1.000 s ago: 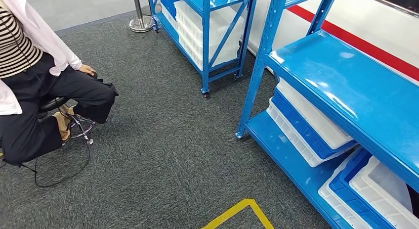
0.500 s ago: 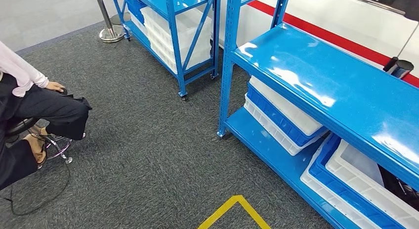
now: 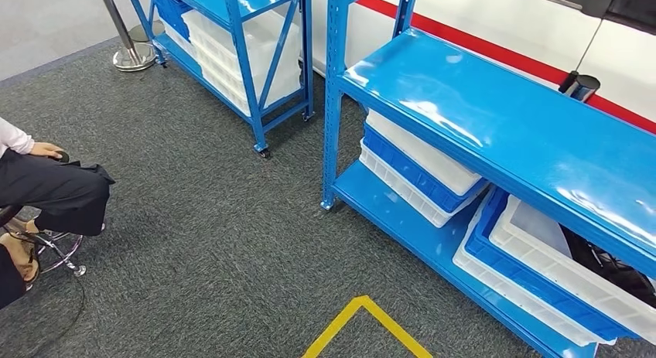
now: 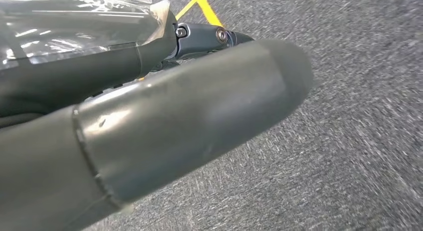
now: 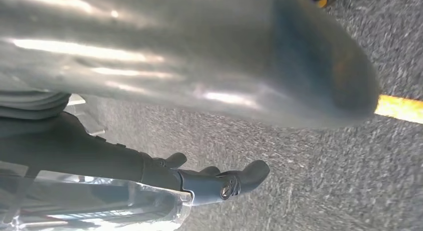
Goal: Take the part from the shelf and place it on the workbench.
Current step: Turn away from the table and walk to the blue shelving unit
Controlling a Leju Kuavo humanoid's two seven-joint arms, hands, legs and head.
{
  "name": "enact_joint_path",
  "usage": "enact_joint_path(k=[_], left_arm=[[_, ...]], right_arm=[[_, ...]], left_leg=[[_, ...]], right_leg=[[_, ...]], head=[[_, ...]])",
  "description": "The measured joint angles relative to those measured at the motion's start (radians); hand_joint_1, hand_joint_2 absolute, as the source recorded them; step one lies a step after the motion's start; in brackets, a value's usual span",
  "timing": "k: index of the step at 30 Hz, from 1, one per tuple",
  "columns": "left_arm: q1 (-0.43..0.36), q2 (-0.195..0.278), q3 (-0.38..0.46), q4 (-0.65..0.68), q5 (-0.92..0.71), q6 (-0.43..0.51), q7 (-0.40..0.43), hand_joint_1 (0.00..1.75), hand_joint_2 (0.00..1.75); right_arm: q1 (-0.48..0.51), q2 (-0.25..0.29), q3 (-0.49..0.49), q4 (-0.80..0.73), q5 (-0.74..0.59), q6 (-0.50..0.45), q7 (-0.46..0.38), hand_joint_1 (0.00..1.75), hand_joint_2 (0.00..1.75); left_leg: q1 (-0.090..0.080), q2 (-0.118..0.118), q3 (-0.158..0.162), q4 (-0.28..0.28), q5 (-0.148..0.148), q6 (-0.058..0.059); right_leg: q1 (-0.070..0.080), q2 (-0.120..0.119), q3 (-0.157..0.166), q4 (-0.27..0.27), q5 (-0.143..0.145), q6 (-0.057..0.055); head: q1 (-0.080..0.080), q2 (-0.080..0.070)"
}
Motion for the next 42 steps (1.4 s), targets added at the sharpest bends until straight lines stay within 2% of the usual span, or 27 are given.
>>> enact_joint_path(k=[2,4,6,8,10,11,12,13,14,16,17,19,21,23,24,26,27,28,29,30,32,33,34,37,39,41,42], left_arm=[[0.000,0.000,0.000,0.000,0.000,0.000,-0.001,0.00,0.00],[-0.001,0.002,0.000,0.000,-0.001,-0.001,-0.002,0.00,0.00],[-0.003,0.002,0.000,0.000,-0.001,-0.002,-0.003,0.00,0.00],[-0.004,0.001,0.000,0.000,-0.001,-0.002,-0.003,0.00,0.00],[-0.002,0.002,0.000,0.000,-0.001,-0.001,-0.004,0.00,0.00],[-0.001,0.002,0.000,0.000,-0.001,0.000,-0.004,0.00,0.00],[-0.001,0.003,0.000,0.000,-0.001,0.000,-0.004,0.00,0.00],[0.000,0.003,0.000,0.000,-0.001,0.000,-0.004,0.00,0.00],[0.000,0.003,0.000,0.000,-0.001,0.001,-0.003,0.00,0.00],[0.000,0.004,0.000,0.000,-0.001,0.002,-0.003,0.00,0.00],[0.000,0.005,0.000,0.000,-0.001,0.002,-0.004,0.00,0.00],[0.000,0.006,0.000,0.000,-0.001,0.003,-0.004,0.00,0.00],[-0.001,0.006,0.000,0.000,0.000,0.004,-0.005,0.00,0.00],[-0.002,0.005,0.001,0.000,0.002,0.005,-0.005,0.00,0.00],[-0.002,0.005,0.001,0.000,0.004,0.005,-0.006,0.00,0.00],[-0.001,0.006,0.001,0.000,0.008,0.006,-0.006,0.00,0.00],[-0.001,0.006,0.002,0.000,0.011,0.007,-0.006,0.00,0.00],[-0.001,0.006,0.003,0.000,0.014,0.008,-0.007,0.00,0.00],[-0.001,0.005,0.003,0.000,0.017,0.010,-0.007,0.00,0.00],[-0.001,0.005,0.004,0.000,0.020,0.011,-0.008,0.00,0.00],[-0.001,0.004,0.004,0.000,0.024,0.014,-0.010,0.00,0.00],[0.000,0.004,0.005,0.000,0.026,0.016,-0.010,0.00,0.00],[-0.001,0.004,0.007,0.000,0.028,0.018,-0.011,0.00,0.00],[-0.005,0.003,0.014,0.000,0.031,0.020,-0.012,0.00,0.00],[-0.005,0.003,0.019,0.000,0.032,0.021,-0.015,0.00,0.00],[-0.004,0.003,0.022,0.000,0.035,0.021,-0.018,0.00,0.00],[-0.002,0.004,0.023,0.000,0.037,0.021,-0.019,0.00,0.00]], right_arm=[[-0.002,0.000,-0.001,0.000,0.000,0.000,0.000,0.00,0.00],[-0.005,0.001,-0.001,0.000,0.000,0.000,0.000,0.00,0.00],[-0.004,0.001,-0.003,0.000,0.000,0.000,0.000,0.00,0.00],[-0.004,0.001,-0.005,0.000,0.000,0.000,0.000,0.00,0.00],[-0.004,0.001,-0.008,0.000,0.000,-0.001,0.000,0.00,0.00],[-0.004,0.002,-0.009,0.000,0.000,-0.001,0.000,0.00,0.00],[-0.003,0.002,-0.009,0.000,0.000,-0.001,0.000,0.00,0.00],[-0.003,0.002,-0.010,0.000,0.000,-0.001,0.000,0.00,0.00],[-0.002,0.002,-0.010,0.000,0.000,-0.001,0.000,0.00,0.00],[-0.003,0.002,-0.010,0.000,0.001,-0.001,0.000,0.00,0.00],[-0.004,0.003,-0.010,0.000,0.002,-0.001,0.000,0.00,0.00],[-0.005,0.005,-0.010,0.000,0.004,-0.001,0.000,0.00,0.00],[-0.003,0.005,-0.010,0.000,0.006,-0.001,0.000,0.00,0.00],[-0.001,0.005,-0.010,0.000,0.008,0.000,0.000,0.00,0.00],[-0.002,0.005,-0.010,0.000,0.010,0.001,-0.001,0.00,0.00],[-0.004,0.006,-0.010,0.000,0.014,0.004,-0.004,0.00,0.00],[-0.004,0.006,-0.010,0.000,0.017,0.005,-0.006,0.00,0.00],[-0.003,0.006,-0.010,0.000,0.019,0.006,-0.007,0.00,0.00],[-0.002,0.006,-0.010,0.000,0.022,0.007,-0.008,0.00,0.00],[-0.001,0.005,-0.010,0.000,0.024,0.008,-0.008,0.00,0.00],[-0.003,0.004,-0.010,0.000,0.028,0.009,-0.010,0.00,0.00],[-0.005,0.004,-0.010,0.000,0.030,0.009,-0.010,0.00,0.00],[-0.007,0.004,-0.010,0.000,0.032,0.010,-0.011,0.00,0.00],[-0.008,0.004,-0.010,0.000,0.035,0.011,-0.011,0.00,0.00],[-0.008,0.004,-0.010,0.000,0.036,0.011,-0.012,0.00,0.00],[-0.009,0.004,-0.010,0.000,0.036,0.011,-0.014,0.00,0.00],[-0.008,0.005,-0.010,0.000,0.036,0.011,-0.015,0.00,0.00]], left_leg=[[-0.004,0.016,0.005,0.001,-0.004,-0.008],[-0.008,0.030,0.014,0.001,-0.010,-0.021],[-0.004,0.040,0.022,0.000,-0.014,-0.035],[0.001,0.011,0.012,0.032,-0.043,-0.046],[0.003,-0.035,-0.034,0.140,-0.110,-0.052],[0.003,-0.046,-0.066,0.210,-0.142,-0.052],[0.002,-0.051,-0.094,0.265,-0.160,-0.052],[0.002,-0.053,-0.108,0.288,-0.158,-0.051],[0.002,-0.054,-0.104,0.270,-0.135,-0.049],[0.002,-0.073,-0.050,0.144,-0.057,-0.040],[0.002,-0.089,-0.021,0.077,-0.029,-0.035],[0.000,-0.109,0.007,0.009,-0.008,-0.028],[-0.003,-0.096,0.009,-0.001,-0.006,-0.019],[-0.002,-0.078,0.015,-0.015,0.002,-0.005],[0.000,-0.067,0.017,-0.021,0.006,0.002],[-0.001,-0.046,0.017,-0.024,0.007,0.007],[-0.001,-0.035,0.016,-0.024,0.007,0.008],[-0.002,-0.025,0.016,-0.023,0.006,0.007],[-0.001,-0.016,0.016,-0.023,0.005,0.006],[0.000,-0.007,0.017,-0.023,0.004,0.004],[-0.001,0.008,0.023,-0.021,0.000,-0.005],[-0.004,0.015,0.027,-0.020,-0.004,-0.012],[-0.006,0.023,0.031,-0.019,-0.007,-0.019],[-0.001,0.038,0.042,-0.019,-0.015,-0.040],[0.005,0.005,0.025,0.029,-0.054,-0.050],[0.007,-0.038,-0.032,0.156,-0.126,-0.054],[0.007,-0.047,-0.064,0.224,-0.154,-0.054]], right_leg=[[0.002,-0.043,0.071,-0.137,0.048,0.003],[0.007,-0.064,0.092,-0.185,0.064,-0.011],[0.007,-0.044,0.095,-0.186,0.069,-0.028],[0.000,-0.026,0.101,-0.190,0.076,-0.043],[-0.001,-0.008,0.102,-0.192,0.081,-0.053],[0.001,0.002,0.101,-0.191,0.082,-0.056],[0.003,0.013,0.101,-0.191,0.082,-0.057],[0.005,0.024,0.101,-0.191,0.082,-0.057],[0.006,0.036,0.102,-0.190,0.082,-0.058],[0.007,0.058,0.105,-0.190,0.082,-0.057],[0.010,0.068,0.105,-0.189,0.082,-0.056],[0.013,0.084,0.098,-0.188,0.083,-0.050],[0.014,0.098,0.089,-0.192,0.085,-0.038],[0.015,0.080,0.074,-0.169,0.071,-0.030],[0.016,0.062,0.056,-0.131,0.050,-0.030],[0.012,0.026,-0.007,-0.004,-0.012,-0.032],[0.009,0.019,-0.037,0.056,-0.035,-0.029],[0.006,0.016,-0.052,0.088,-0.043,-0.022],[0.003,0.012,-0.046,0.079,-0.034,-0.012],[0.000,0.005,-0.019,0.029,-0.012,-0.001],[-0.005,-0.032,0.060,-0.117,0.042,0.013],[-0.005,-0.048,0.086,-0.167,0.061,0.011],[-0.003,-0.058,0.098,-0.192,0.070,0.005],[-0.001,-0.038,0.096,-0.197,0.077,-0.022],[-0.008,-0.020,0.102,-0.200,0.083,-0.037],[-0.007,-0.003,0.103,-0.200,0.086,-0.046],[-0.003,0.007,0.102,-0.200,0.086,-0.047]], head=[[0.000,0.000],[-0.002,0.000],[-0.004,0.000],[-0.006,0.000],[-0.010,0.000],[-0.010,0.000],[-0.010,0.000],[-0.010,0.000],[-0.009,0.000],[-0.010,0.000],[-0.009,0.000],[-0.009,0.000],[-0.009,0.000],[-0.007,0.000],[-0.005,0.000],[-0.001,0.000],[0.000,0.000],[-0.001,0.000],[0.000,0.000],[0.000,0.000],[0.001,0.000],[0.000,0.000],[-0.002,0.000],[-0.005,0.000],[-0.007,0.000],[-0.010,0.000],[-0.011,0.000]])
